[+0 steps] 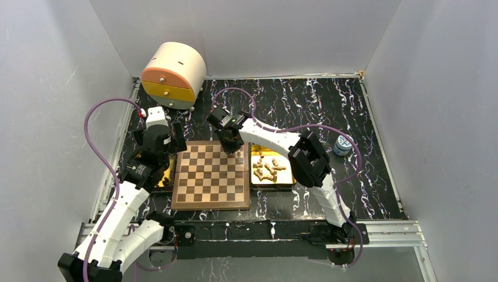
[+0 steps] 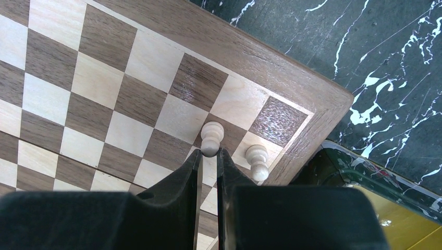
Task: Set up the chess pieces on the board
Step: Place the chess piece on the chessboard, then pick up the chess piece from the storage box.
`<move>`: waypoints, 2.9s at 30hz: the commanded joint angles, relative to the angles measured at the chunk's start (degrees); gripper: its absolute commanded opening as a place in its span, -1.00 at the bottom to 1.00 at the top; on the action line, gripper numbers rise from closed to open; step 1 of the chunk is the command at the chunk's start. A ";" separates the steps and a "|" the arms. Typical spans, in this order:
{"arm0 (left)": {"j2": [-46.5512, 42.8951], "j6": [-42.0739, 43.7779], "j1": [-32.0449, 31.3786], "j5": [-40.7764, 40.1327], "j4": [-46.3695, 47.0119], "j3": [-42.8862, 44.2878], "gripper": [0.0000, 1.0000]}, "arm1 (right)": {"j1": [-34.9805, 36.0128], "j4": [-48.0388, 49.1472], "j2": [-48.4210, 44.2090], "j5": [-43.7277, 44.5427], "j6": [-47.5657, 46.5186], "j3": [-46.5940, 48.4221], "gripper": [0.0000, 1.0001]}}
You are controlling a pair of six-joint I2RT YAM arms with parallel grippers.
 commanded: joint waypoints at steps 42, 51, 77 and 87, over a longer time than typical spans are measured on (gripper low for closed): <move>-0.09 -0.14 -0.25 -0.41 0.83 1.59 0.83 | 0.25 -0.68 -5.55 -0.40 0.68 -0.52 -0.24; 0.87 0.02 -0.25 1.07 1.84 0.91 0.83 | 0.21 1.37 -12.98 0.00 -0.41 -4.99 -0.23; 33.31 -0.10 -13.19 34.17 -0.94 23.94 -0.01 | -16.09 9.67 -46.68 0.22 5.08 -49.75 -0.37; 50.55 20.01 -25.22 37.08 -6.37 36.33 -0.17 | -21.62 11.64 -59.25 1.19 4.79 -55.40 -0.39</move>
